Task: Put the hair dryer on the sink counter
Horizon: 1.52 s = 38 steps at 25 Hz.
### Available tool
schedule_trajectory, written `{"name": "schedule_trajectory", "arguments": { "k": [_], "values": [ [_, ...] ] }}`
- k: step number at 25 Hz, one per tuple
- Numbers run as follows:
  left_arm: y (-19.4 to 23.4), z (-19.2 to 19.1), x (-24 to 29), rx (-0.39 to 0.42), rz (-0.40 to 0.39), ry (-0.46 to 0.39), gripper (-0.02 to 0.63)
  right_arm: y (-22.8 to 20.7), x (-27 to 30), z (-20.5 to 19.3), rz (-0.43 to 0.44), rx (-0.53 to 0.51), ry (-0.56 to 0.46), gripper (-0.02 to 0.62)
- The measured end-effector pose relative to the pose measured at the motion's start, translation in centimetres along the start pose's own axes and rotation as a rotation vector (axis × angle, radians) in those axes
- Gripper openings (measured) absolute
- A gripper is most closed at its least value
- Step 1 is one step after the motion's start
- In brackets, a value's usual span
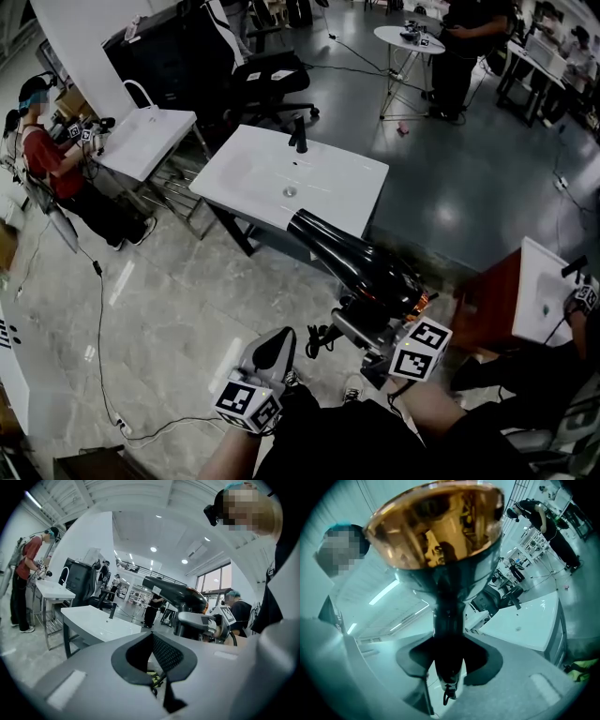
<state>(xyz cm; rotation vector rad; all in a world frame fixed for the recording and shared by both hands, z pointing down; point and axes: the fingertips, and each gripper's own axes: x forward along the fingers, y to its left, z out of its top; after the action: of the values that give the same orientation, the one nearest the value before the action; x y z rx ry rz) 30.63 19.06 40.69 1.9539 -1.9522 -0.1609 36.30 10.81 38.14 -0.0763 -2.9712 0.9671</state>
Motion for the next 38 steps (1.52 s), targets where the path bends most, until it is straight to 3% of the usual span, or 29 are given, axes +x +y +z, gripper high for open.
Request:
{"name": "schedule_trajectory", "arguments": {
  "k": [14, 38],
  "values": [
    [6.5, 2.1, -0.5, -0.006, -0.014, 0.027, 0.003, -1.0, 5.9, 0.0, -0.059, 0.028, -0.028, 0.144],
    [17.1, 4.8, -3.3, 0.004, -0.110, 0.039, 0.003, 0.3, 16.8, -0.8, -0.132, 0.030, -0.082, 0.144]
  ]
}}
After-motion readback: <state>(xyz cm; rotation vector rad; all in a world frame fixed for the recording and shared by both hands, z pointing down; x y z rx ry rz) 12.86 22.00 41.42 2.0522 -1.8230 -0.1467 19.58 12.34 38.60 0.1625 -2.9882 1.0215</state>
